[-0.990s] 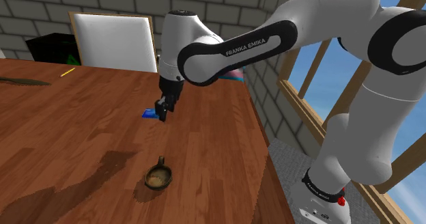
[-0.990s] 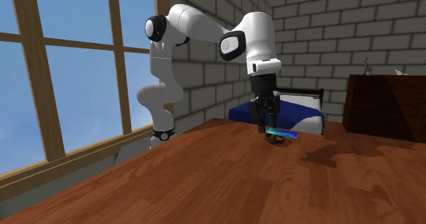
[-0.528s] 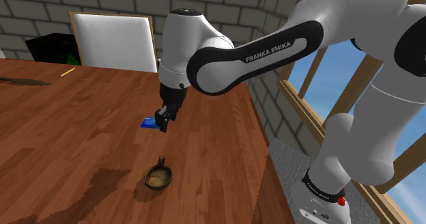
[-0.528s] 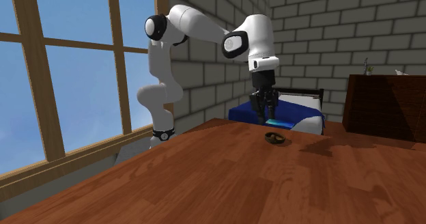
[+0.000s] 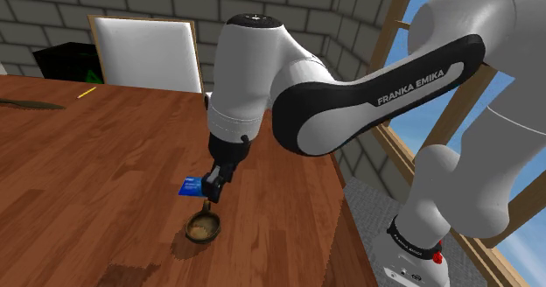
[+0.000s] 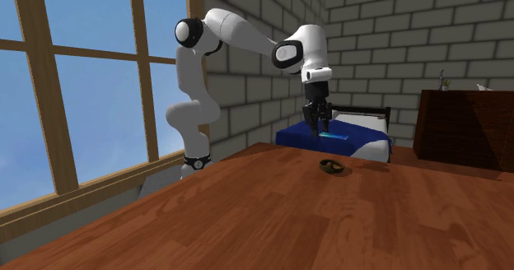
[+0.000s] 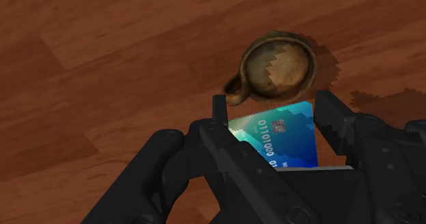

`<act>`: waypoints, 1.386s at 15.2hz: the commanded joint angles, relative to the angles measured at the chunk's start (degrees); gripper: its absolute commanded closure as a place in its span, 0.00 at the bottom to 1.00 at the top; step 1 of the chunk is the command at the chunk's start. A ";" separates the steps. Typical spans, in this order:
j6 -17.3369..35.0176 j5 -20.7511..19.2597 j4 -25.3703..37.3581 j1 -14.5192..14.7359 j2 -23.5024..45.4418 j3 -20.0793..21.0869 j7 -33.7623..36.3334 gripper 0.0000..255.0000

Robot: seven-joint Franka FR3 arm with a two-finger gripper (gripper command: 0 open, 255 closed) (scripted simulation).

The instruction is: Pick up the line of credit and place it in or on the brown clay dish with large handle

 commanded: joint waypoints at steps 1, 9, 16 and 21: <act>0.85 -0.21 -0.93 0.60 -0.01 0.83 1.69 1.00; 6.94 -1.35 -4.72 0.54 2.43 1.05 2.79 1.00; 11.80 -2.70 -7.18 0.47 4.98 1.16 3.98 1.00; 11.80 -2.70 -7.18 0.47 4.98 1.16 3.98 1.00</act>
